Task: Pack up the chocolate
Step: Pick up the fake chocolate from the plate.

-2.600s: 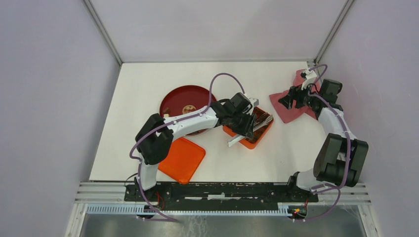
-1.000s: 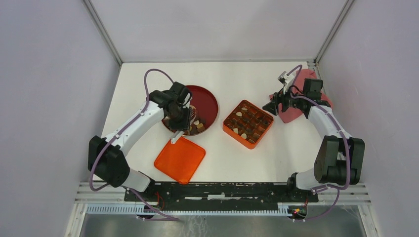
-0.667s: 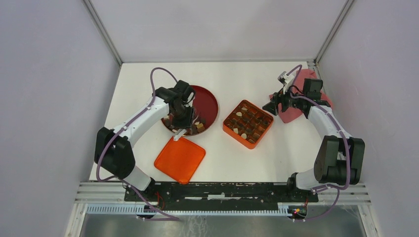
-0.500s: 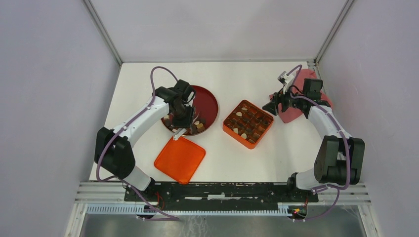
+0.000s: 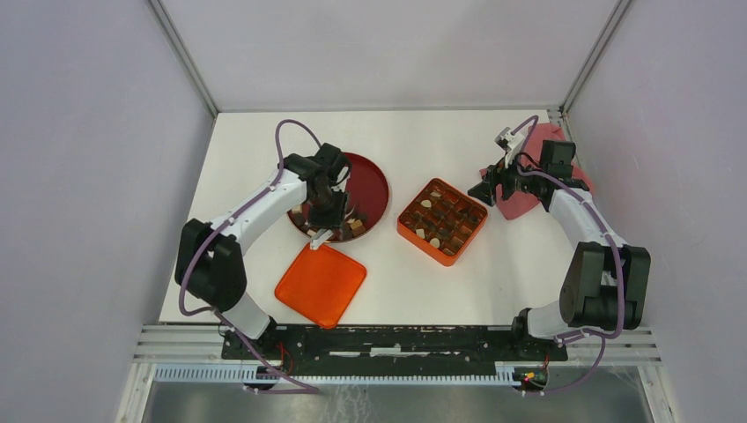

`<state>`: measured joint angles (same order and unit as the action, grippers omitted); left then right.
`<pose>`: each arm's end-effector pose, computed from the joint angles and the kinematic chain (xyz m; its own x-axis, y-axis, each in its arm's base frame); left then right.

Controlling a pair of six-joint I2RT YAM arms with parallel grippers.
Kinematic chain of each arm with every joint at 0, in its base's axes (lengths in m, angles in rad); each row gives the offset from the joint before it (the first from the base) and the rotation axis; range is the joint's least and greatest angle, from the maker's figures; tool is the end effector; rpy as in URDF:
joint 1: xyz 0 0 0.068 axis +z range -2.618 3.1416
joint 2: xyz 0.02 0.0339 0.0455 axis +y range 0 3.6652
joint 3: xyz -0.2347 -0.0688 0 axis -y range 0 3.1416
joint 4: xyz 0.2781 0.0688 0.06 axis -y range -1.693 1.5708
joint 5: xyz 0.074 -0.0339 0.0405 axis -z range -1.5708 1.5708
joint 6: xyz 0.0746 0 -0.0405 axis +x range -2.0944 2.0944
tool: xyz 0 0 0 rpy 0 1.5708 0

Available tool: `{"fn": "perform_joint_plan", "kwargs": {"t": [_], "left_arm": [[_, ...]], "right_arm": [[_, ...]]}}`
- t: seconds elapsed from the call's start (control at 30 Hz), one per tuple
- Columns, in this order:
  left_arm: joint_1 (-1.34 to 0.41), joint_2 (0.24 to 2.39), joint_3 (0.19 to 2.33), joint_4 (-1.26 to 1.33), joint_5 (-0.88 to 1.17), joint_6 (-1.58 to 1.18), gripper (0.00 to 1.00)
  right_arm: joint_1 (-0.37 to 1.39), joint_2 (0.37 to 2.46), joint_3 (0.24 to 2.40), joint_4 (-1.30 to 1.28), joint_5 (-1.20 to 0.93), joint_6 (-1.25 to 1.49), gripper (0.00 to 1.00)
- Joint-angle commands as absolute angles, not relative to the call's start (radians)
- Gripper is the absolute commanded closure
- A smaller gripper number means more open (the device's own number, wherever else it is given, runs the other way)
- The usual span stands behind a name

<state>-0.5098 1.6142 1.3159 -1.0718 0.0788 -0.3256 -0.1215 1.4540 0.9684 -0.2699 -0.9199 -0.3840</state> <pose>0.2967 -0.1726 0.1782 -0.9704 0.1772 -0.1642 0.2003 0.9701 -0.1369 0.3580 0.0161 0.1881 -0.4432 -0.1746 -0.8793 -0.7199 0.6538 0.2330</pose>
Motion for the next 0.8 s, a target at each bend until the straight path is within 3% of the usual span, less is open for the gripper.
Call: {"fn": "perform_joint_plan", "kwargs": {"t": [0.0, 0.57, 0.67, 0.77], "left_arm": [[-0.503, 1.618, 1.360, -1.082, 0.037, -0.275, 0.55], [-0.503, 1.679, 1.400, -1.115, 0.044, -0.263, 0.55], [-0.504, 1.677, 1.404, -1.127, 0.051, -0.265, 0.61], [-0.504, 1.675, 1.405, -1.136, 0.056, -0.268, 0.75]], "right_arm": [[-0.118, 1.441, 0.977, -0.249, -0.933, -0.396, 0.25], [-0.118, 1.433, 0.979, -0.249, -0.935, -0.396, 0.25], [-0.117, 1.432, 0.980, -0.247, -0.937, -0.394, 0.25], [-0.118, 1.431, 0.981, -0.247, -0.939, -0.393, 0.24]]}}
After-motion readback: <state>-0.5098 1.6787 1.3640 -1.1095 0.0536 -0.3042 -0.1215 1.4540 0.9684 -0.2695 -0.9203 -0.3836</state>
